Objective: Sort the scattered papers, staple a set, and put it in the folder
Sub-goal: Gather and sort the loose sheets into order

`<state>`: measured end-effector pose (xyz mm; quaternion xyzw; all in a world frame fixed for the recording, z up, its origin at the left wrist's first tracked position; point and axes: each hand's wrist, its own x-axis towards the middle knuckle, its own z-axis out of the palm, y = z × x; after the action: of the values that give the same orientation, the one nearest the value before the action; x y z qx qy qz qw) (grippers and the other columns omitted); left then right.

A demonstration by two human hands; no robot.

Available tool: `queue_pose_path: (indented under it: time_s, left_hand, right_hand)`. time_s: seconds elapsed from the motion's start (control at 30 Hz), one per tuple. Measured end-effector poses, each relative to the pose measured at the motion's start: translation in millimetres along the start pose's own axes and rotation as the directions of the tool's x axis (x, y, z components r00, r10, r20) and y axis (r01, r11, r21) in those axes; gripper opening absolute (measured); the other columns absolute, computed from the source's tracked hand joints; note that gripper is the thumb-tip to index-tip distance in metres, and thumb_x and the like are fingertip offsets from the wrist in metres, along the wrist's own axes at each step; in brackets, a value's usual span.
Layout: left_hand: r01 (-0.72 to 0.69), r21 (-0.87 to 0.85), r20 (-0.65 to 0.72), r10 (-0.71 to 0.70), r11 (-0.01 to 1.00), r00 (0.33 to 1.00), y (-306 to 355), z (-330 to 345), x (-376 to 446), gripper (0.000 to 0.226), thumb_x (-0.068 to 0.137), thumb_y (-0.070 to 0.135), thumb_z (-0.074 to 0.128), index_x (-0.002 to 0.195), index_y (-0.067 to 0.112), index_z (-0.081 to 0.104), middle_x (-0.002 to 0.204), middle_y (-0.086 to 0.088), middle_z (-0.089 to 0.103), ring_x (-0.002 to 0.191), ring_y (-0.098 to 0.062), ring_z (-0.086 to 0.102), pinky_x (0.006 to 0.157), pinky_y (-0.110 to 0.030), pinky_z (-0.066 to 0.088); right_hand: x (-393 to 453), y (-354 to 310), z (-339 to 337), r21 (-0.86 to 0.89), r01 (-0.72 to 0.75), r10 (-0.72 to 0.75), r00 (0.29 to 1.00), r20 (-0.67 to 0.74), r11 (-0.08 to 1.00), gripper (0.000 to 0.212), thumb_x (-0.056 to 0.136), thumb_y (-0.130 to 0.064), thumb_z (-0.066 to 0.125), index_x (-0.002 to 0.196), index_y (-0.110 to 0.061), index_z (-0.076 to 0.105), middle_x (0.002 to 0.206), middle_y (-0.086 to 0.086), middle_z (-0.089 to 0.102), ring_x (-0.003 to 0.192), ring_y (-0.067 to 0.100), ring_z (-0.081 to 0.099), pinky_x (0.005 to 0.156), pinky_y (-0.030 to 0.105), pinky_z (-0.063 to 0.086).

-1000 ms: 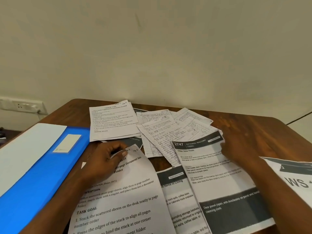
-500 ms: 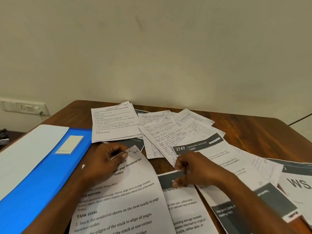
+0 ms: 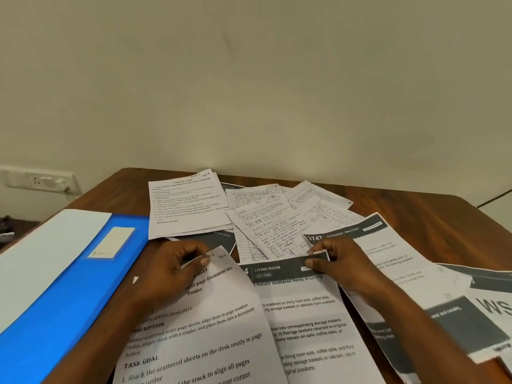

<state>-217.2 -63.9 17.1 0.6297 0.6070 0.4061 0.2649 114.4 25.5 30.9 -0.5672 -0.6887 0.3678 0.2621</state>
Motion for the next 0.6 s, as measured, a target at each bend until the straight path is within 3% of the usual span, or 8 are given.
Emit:
queue_pose_path:
  time_s: [0.07, 0.17, 0.27, 0.33, 0.5, 0.6]
  left_hand:
    - [0.003, -0.003, -0.009, -0.003, 1.0, 1.0, 0.9, 1.1, 0.2, 0.014, 0.101, 0.017, 0.065, 0.092, 0.018, 0.077, 0.078, 0.0, 0.078, 0.057, -0.009, 0.067, 0.058, -0.022, 0.055]
    - [-0.008, 0.004, -0.013, 0.008, 1.0, 1.0, -1.1, 1.2, 0.3, 0.013, 0.1, 0.018, 0.066, 0.093, 0.019, 0.077, 0.083, 0.0, 0.079, 0.064, -0.018, 0.072, 0.061, -0.028, 0.058]
    - [-0.04, 0.01, -0.029, 0.04, 0.999, 0.999, -3.1, 1.7, 1.0, 0.013, 0.099, 0.014, 0.067, 0.091, 0.017, 0.078, 0.078, -0.007, 0.077, 0.059, -0.015, 0.068, 0.058, -0.025, 0.055]
    - [-0.044, -0.025, -0.02, 0.044, 0.999, 0.999, -5.4, 1.2, 1.5, 0.015, 0.099, 0.011, 0.068, 0.089, 0.016, 0.078, 0.074, -0.009, 0.075, 0.054, -0.011, 0.061, 0.055, -0.023, 0.051]
    - [-0.059, -0.035, 0.018, 0.059, 0.998, 0.998, -15.4, -3.6, 3.2, 0.011, 0.098, 0.016, 0.069, 0.092, 0.016, 0.078, 0.078, -0.01, 0.076, 0.072, -0.038, 0.071, 0.066, -0.046, 0.058]
    - [-0.067, -0.013, 0.032, 0.068, 0.998, 0.997, -18.3, -3.5, 3.7, 0.011, 0.099, 0.023, 0.069, 0.095, 0.018, 0.078, 0.081, -0.009, 0.077, 0.074, -0.036, 0.072, 0.069, -0.05, 0.06]
  right_hand:
    - [0.8, 1.9, 0.8, 0.089, -0.024, 0.025, 1.0, -0.008, 0.996, 0.009, 0.089, -0.012, 0.08, 0.096, -0.017, 0.079, 0.091, 0.001, 0.082, 0.089, 0.021, 0.079, 0.094, 0.051, 0.06]
    - [0.5, 0.5, 0.6, 0.192, -0.061, 0.059, 0.998, 0.015, 0.979, 0.016, 0.097, -0.003, 0.068, 0.105, -0.013, 0.077, 0.096, 0.004, 0.082, 0.095, 0.027, 0.078, 0.094, 0.046, 0.062]
    - [-2.4, -4.1, -3.5, 0.219, -0.092, 0.085, 0.996, 0.04, 0.971, 0.026, 0.105, -0.006, 0.056, 0.108, -0.02, 0.078, 0.097, -0.001, 0.082, 0.098, 0.025, 0.077, 0.075, 0.028, 0.062]
    - [-3.4, -4.3, -5.9, 0.24, -0.11, 0.102, 0.994, 0.044, 0.965, 0.029, 0.107, -0.008, 0.053, 0.109, -0.023, 0.078, 0.096, -0.001, 0.082, 0.095, 0.022, 0.078, 0.069, 0.025, 0.061]
    - [-2.6, -0.5, -11.9, 0.341, -0.131, 0.119, 0.991, 0.056, 0.931, 0.033, 0.107, -0.005, 0.05, 0.109, -0.018, 0.081, 0.108, 0.003, 0.081, 0.104, 0.024, 0.077, 0.094, 0.041, 0.059]
    - [-4.1, -1.4, -15.2, 0.361, -0.146, 0.13, 0.989, 0.069, 0.921, 0.037, 0.107, -0.005, 0.049, 0.105, -0.021, 0.083, 0.113, 0.0, 0.08, 0.106, 0.025, 0.076, 0.101, 0.047, 0.057]
